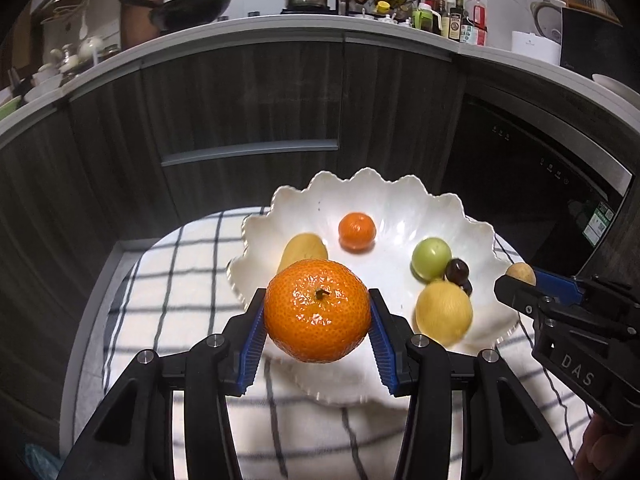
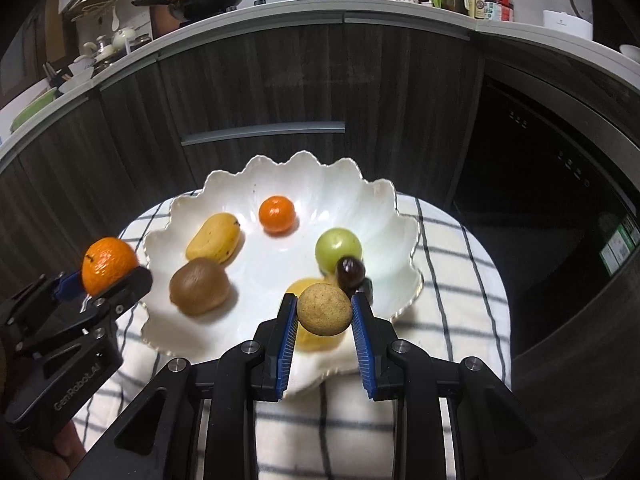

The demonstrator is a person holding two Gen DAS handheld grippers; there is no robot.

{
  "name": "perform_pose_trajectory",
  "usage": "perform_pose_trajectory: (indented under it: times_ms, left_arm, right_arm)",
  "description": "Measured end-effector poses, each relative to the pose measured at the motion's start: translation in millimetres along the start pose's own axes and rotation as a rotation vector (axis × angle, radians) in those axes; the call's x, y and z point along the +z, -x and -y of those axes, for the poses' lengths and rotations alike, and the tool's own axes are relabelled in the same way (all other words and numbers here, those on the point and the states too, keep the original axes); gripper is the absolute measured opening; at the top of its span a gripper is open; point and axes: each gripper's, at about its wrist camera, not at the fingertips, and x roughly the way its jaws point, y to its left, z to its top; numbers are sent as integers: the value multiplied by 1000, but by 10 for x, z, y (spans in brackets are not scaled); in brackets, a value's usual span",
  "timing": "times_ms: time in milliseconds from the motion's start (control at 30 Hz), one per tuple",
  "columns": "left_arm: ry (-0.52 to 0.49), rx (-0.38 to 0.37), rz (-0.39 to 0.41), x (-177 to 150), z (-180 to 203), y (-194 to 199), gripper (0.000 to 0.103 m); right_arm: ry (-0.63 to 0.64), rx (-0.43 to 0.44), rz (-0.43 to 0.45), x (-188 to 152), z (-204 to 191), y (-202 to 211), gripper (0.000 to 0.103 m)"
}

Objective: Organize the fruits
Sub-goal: 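Carry the mandarin and brown fruit over the white bowl and open both tools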

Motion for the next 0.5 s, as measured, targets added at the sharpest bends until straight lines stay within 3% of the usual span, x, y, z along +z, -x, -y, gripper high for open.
perform_pose_trajectory:
  times_ms: [500]
  left_arm:
    - [-15,-21,-51,203,5,-558,47]
  right_arm:
    - [-12,12,-56,204,66,-450,29]
